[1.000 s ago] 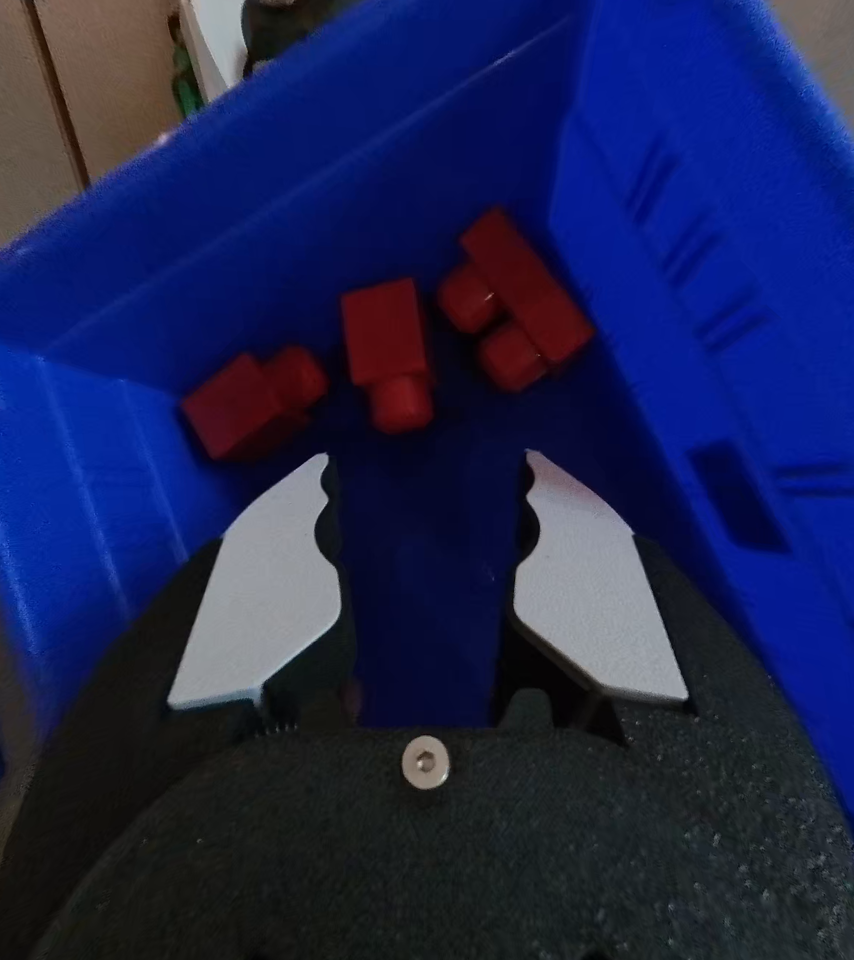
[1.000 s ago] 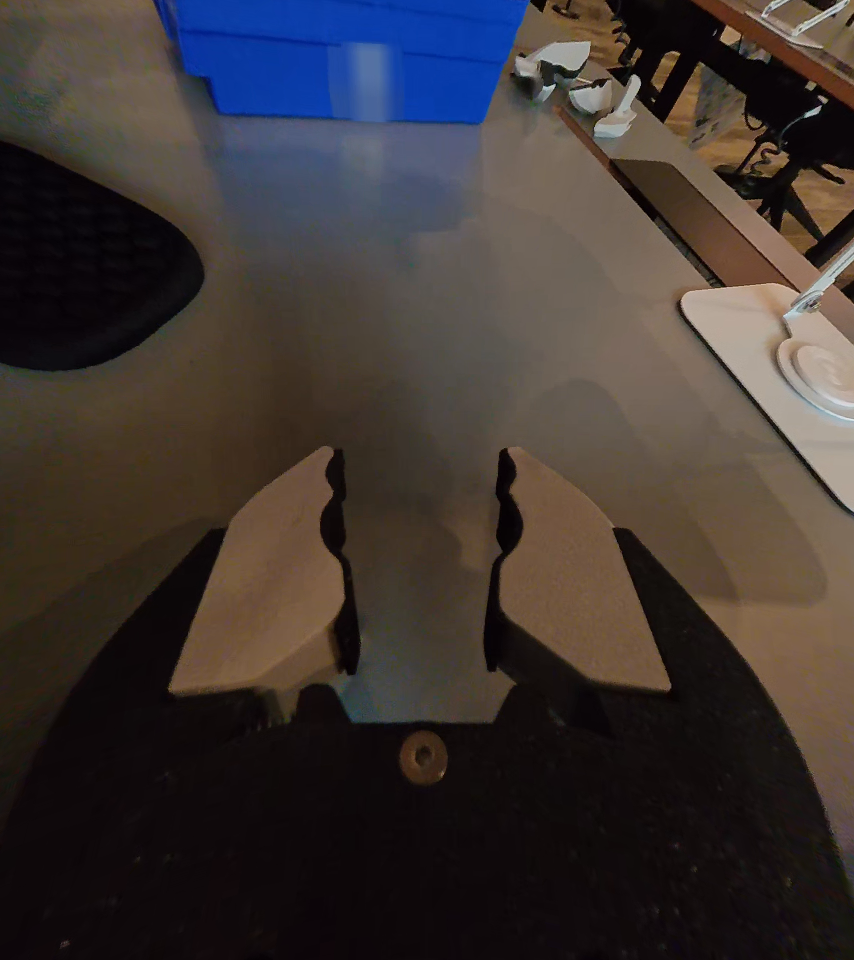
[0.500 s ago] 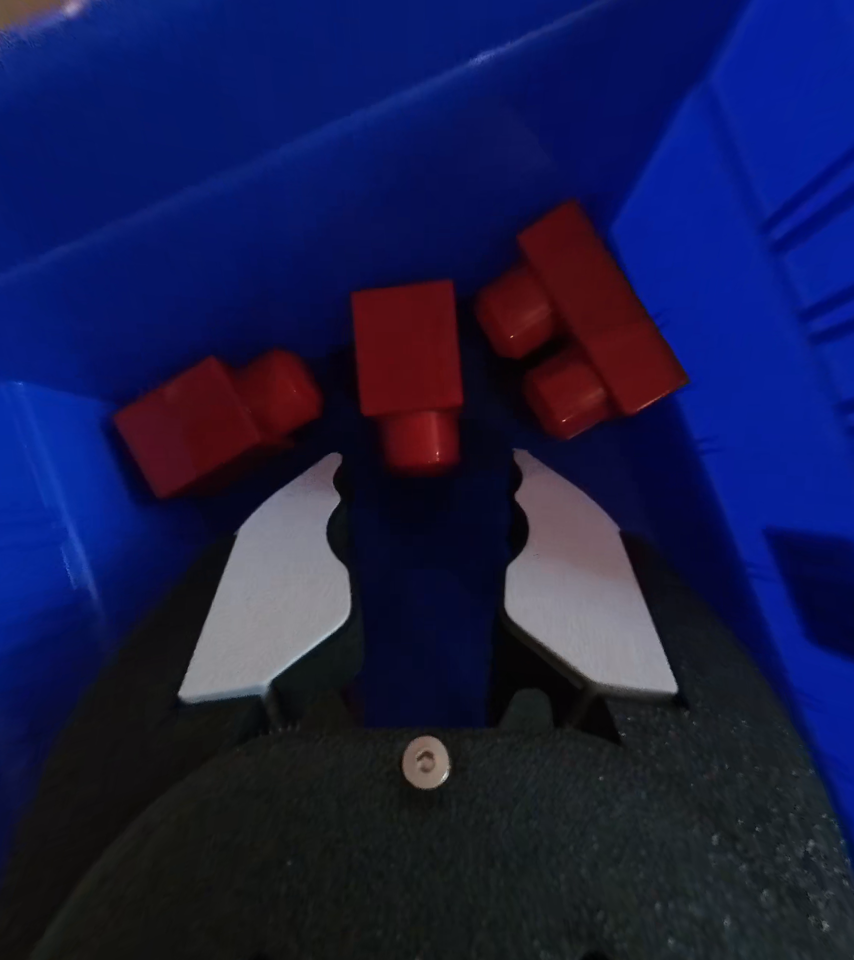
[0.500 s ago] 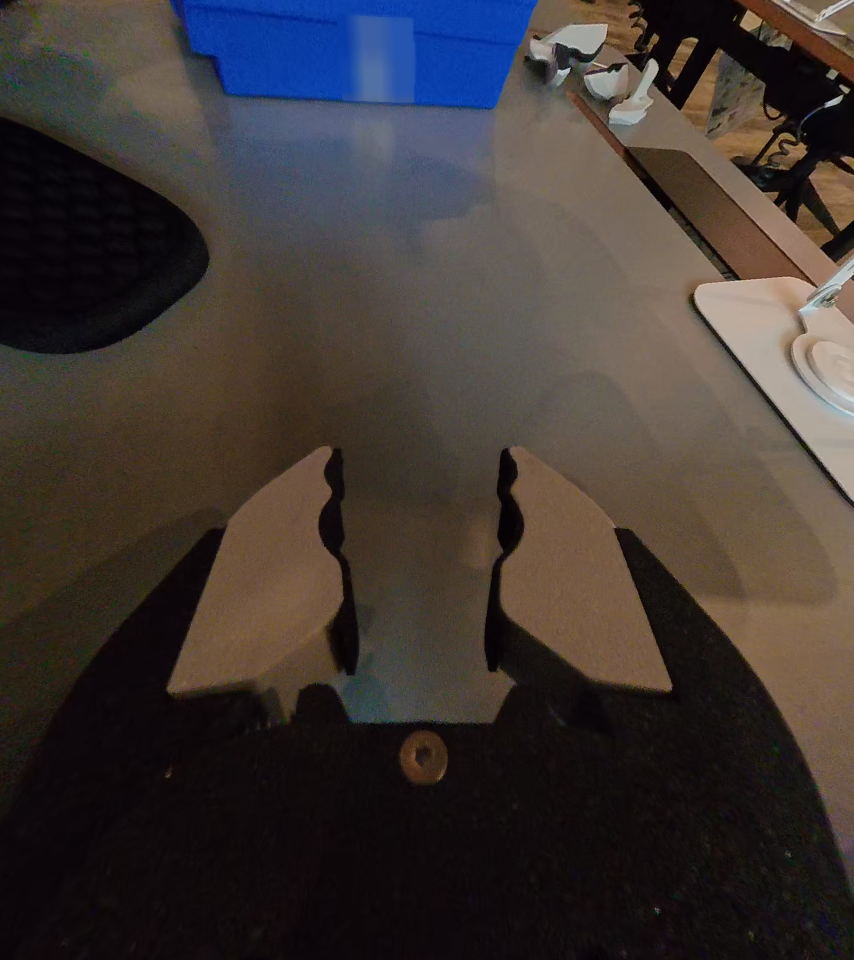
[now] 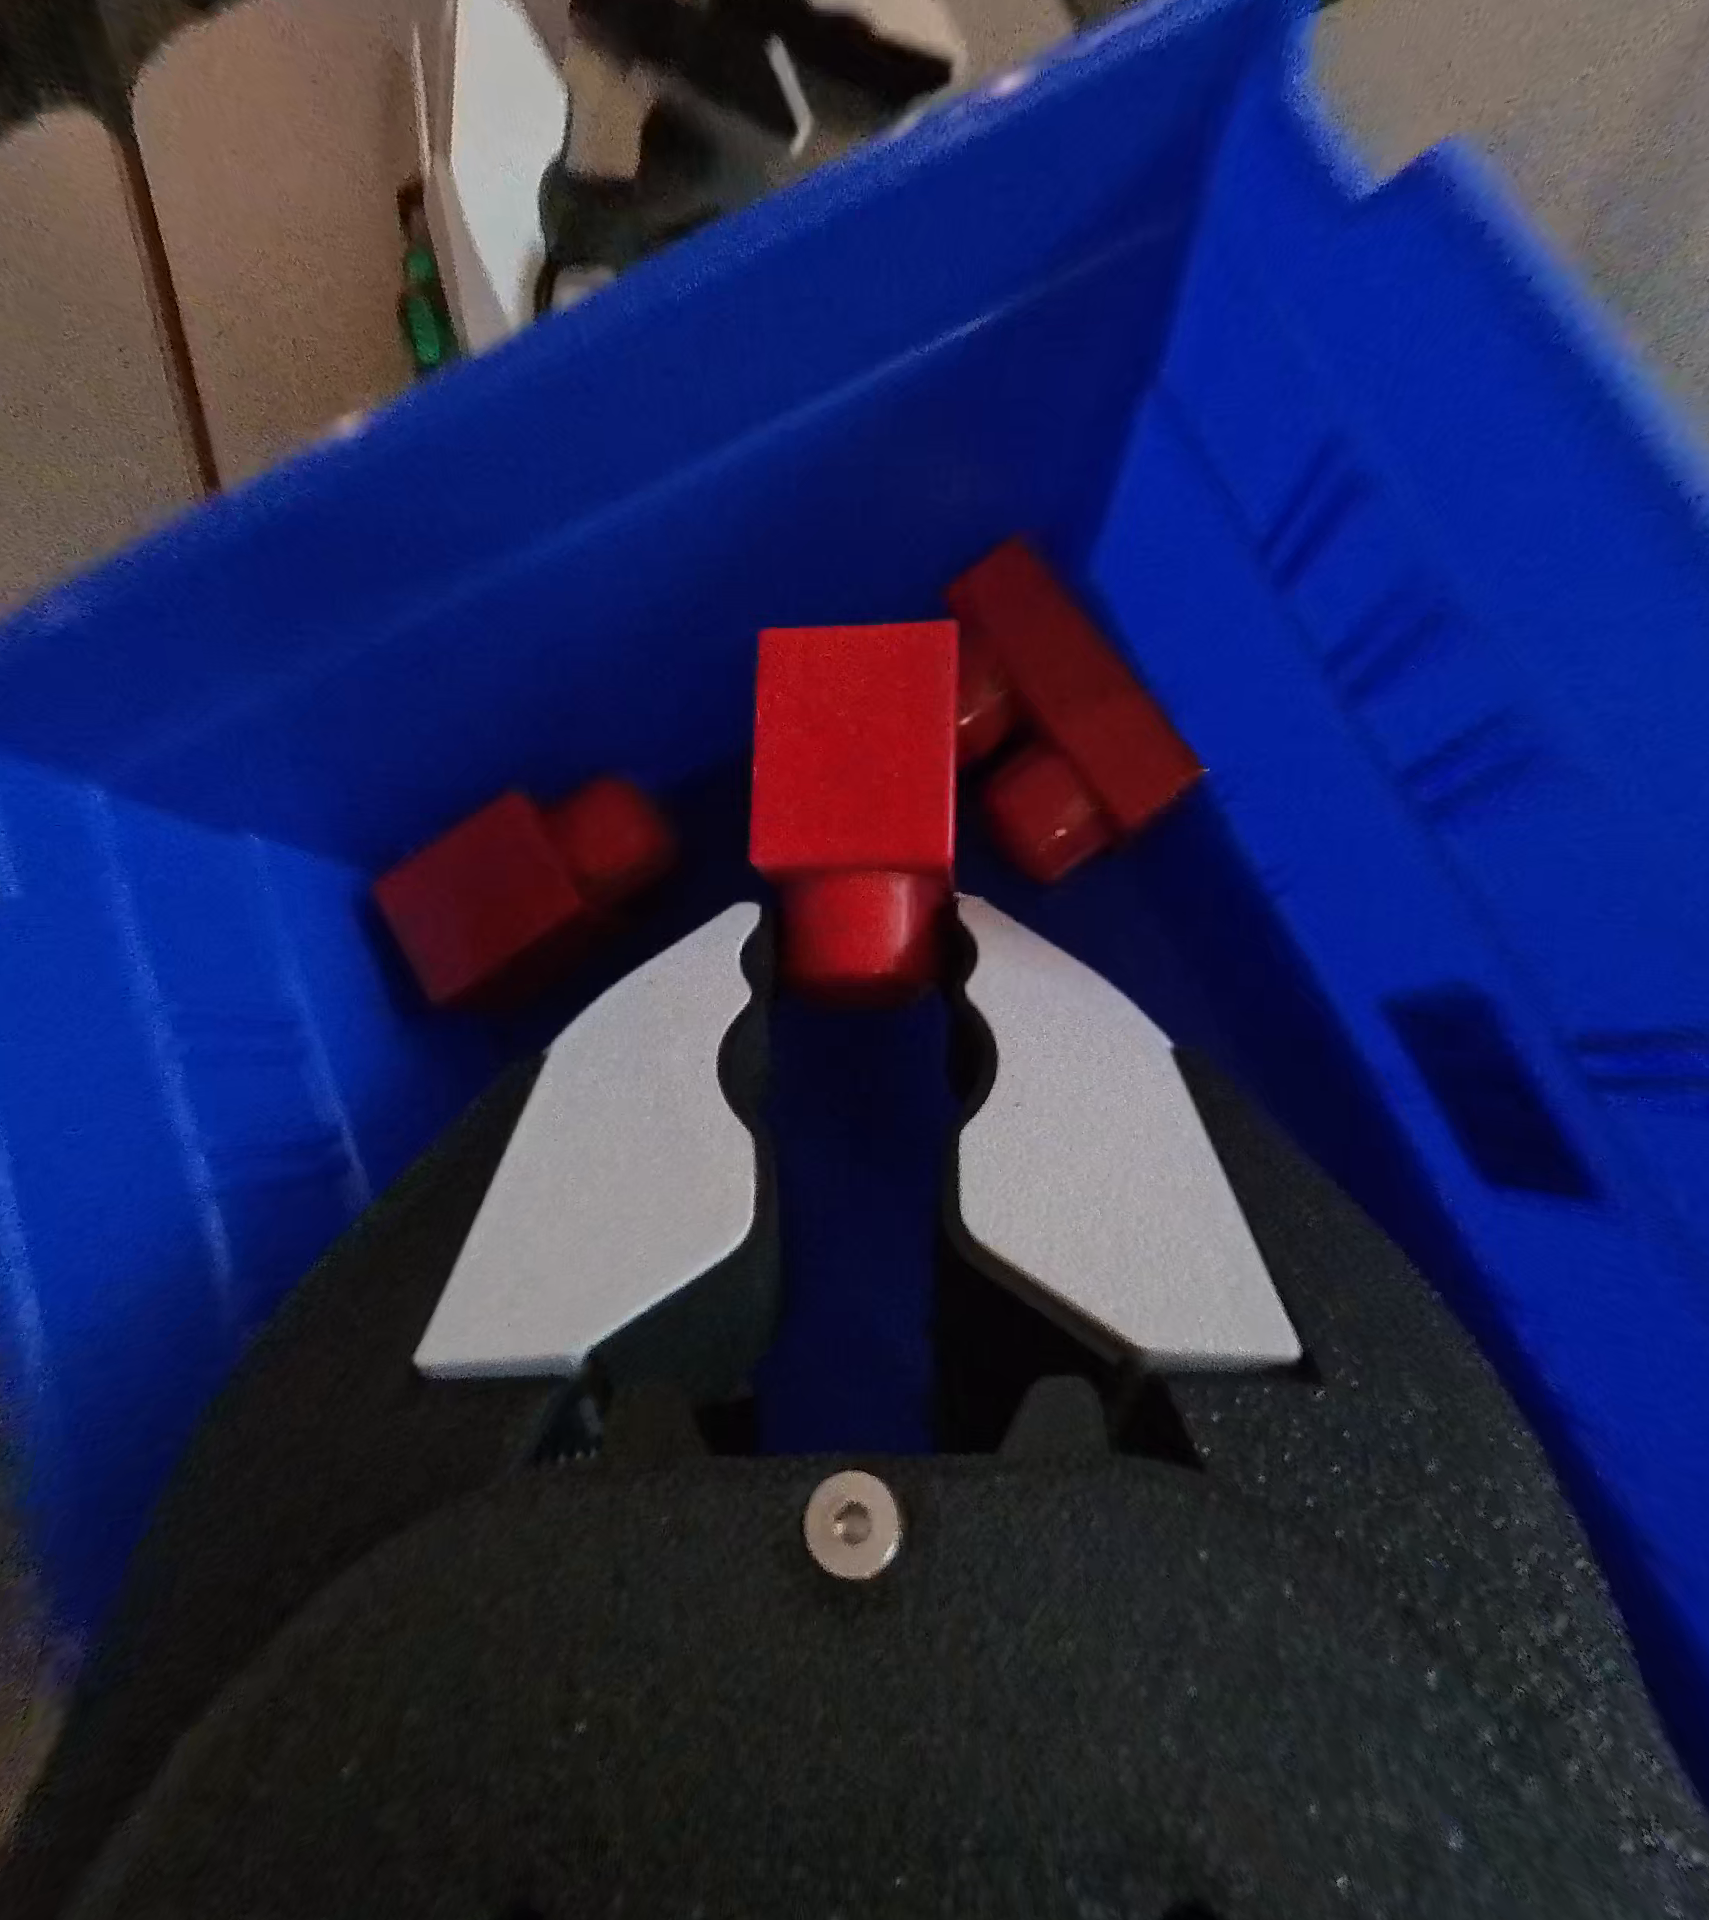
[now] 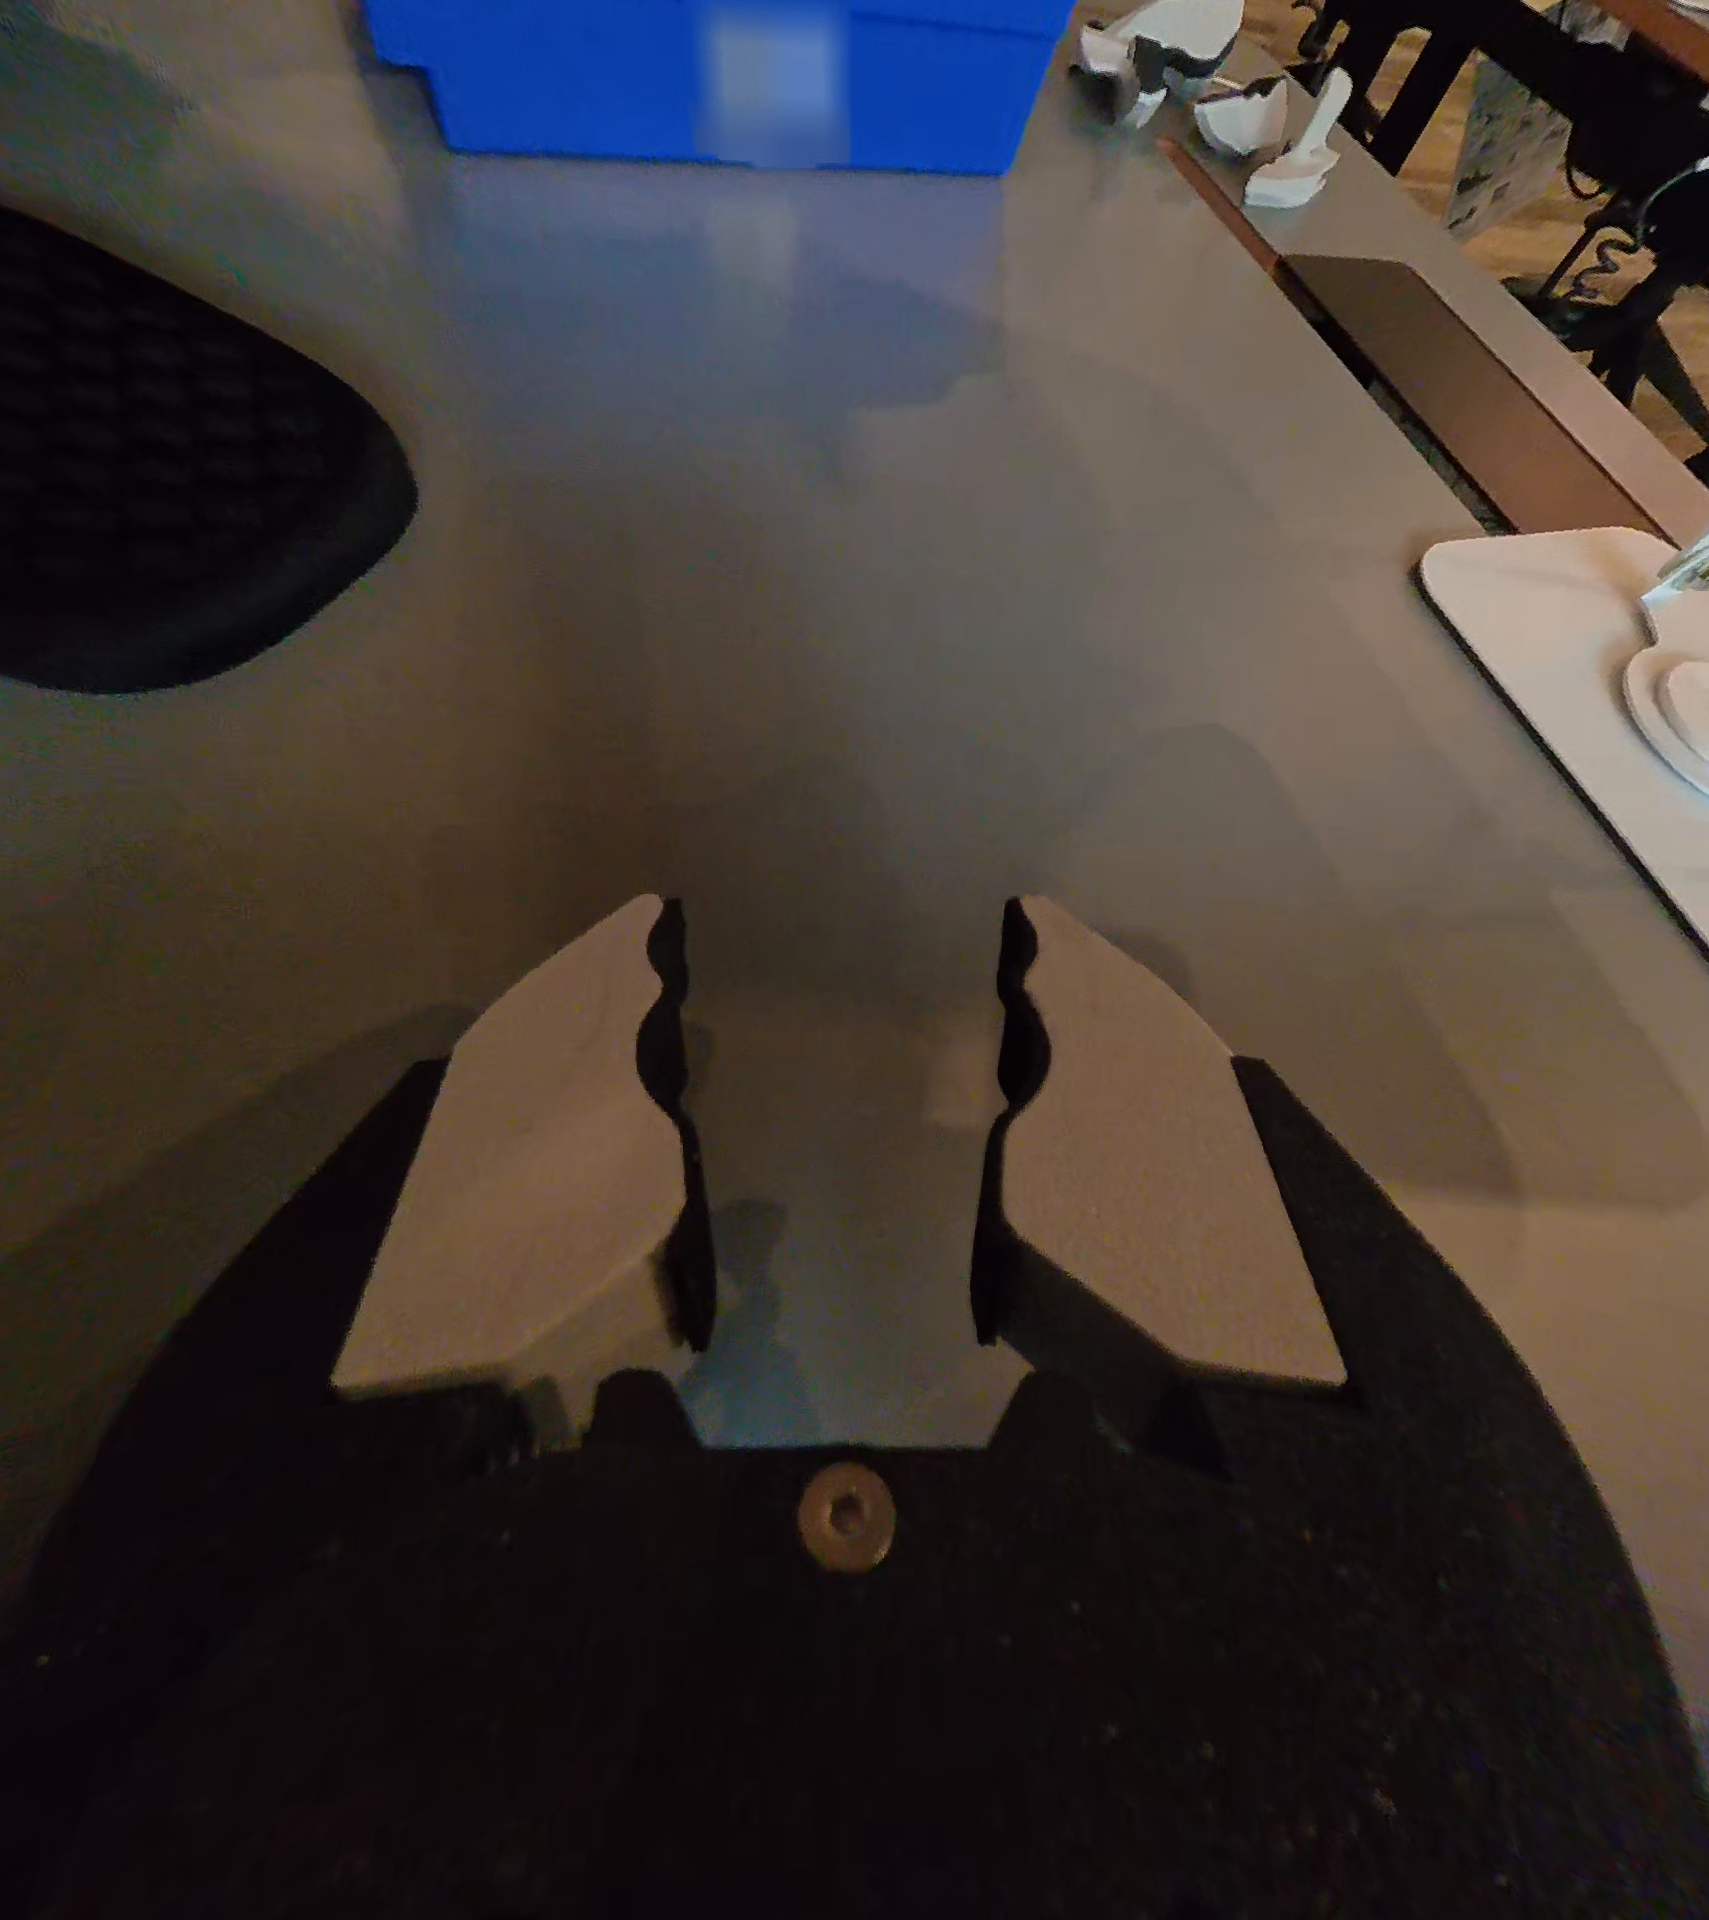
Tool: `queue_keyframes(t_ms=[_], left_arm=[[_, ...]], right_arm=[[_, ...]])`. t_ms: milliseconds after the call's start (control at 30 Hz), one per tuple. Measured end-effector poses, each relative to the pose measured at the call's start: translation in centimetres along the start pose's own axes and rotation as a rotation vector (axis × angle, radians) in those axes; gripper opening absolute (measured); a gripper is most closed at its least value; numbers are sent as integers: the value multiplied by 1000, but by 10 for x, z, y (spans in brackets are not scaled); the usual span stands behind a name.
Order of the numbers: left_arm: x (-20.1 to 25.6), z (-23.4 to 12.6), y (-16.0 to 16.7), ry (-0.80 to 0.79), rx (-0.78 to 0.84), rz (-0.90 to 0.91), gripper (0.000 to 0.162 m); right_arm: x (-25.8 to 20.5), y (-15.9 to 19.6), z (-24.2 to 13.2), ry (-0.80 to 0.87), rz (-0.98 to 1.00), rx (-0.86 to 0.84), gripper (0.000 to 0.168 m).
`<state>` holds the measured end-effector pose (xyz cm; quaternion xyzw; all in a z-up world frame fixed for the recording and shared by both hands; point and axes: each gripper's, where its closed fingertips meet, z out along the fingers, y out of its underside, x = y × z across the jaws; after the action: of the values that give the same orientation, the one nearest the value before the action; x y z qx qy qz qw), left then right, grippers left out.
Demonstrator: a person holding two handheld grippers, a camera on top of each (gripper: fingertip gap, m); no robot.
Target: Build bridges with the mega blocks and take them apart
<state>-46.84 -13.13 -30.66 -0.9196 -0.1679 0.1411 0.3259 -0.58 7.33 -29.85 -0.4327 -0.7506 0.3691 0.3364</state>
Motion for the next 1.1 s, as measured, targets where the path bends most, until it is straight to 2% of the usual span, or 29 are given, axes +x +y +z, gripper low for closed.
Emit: queue_keyframes(t_ms=[233,467,667,833,1100], left_arm=[[57,-72,-45,29,69,263,30],[166,-131,-71,157,156,539,30],[273,-149,-55,333,161,744,30],[343,-154,-31,445,141,873,30],[402,-152,-8,546,104,997,30]], right_arm=[[-6,-11,-1,-11,-35,23,57],[-22,-43,-14,-49,-115,17,57],[-43,-83,-27,-116,-229,-5,57],[-54,-113,-23,-152,-312,-23,58],[-70,-110,13,-223,-365,-189,62]])
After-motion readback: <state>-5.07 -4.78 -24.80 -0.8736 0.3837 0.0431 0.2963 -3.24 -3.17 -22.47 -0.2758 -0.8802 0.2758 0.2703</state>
